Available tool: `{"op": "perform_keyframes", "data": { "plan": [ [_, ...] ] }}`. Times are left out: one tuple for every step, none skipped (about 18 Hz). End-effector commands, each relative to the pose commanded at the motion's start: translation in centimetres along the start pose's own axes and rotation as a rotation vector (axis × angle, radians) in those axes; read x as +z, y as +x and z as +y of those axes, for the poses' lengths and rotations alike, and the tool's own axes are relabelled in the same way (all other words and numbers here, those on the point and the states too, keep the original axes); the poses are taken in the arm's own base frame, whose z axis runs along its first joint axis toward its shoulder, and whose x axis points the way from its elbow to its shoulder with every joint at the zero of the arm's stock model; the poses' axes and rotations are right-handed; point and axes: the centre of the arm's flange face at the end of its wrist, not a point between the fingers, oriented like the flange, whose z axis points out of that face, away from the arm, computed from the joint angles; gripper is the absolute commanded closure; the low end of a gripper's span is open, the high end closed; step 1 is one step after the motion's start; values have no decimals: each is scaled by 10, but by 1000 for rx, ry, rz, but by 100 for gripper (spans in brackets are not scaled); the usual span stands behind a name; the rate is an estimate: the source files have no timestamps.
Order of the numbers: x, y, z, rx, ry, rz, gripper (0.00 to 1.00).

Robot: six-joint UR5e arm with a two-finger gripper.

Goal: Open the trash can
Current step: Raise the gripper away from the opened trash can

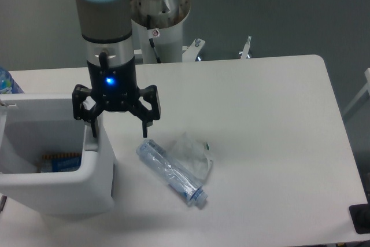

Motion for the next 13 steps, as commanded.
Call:
{"op": "perform_keyframes", "data": {
  "plan": [
    [-2, -5, 0, -8, 3, -4, 0],
    [-3, -11, -1, -16, 4, -12, 0],
    [-4, -18, -2, -25, 6, -20, 0],
    [-6, -25, -3, -34, 10, -29, 0],
    [-8, -33, -4, -43, 14, -37, 0],
    [-11, -42, -6, -50, 20, -45, 0],
    [-13, -53, -6, -59, 21, -54, 0],
    [-14, -62, -6, -68, 20, -65, 0],
    [-15, -71, -4, -72, 10, -89, 0],
    [-16, -79, -1, -57, -3, -120, 0],
    [-16, -86, 2, -26, -15, -148, 0],
    [-14, -89, 4, 13, -33, -168, 0],
    [-13, -91, 6, 49, -59, -178, 0]
  ]
}}
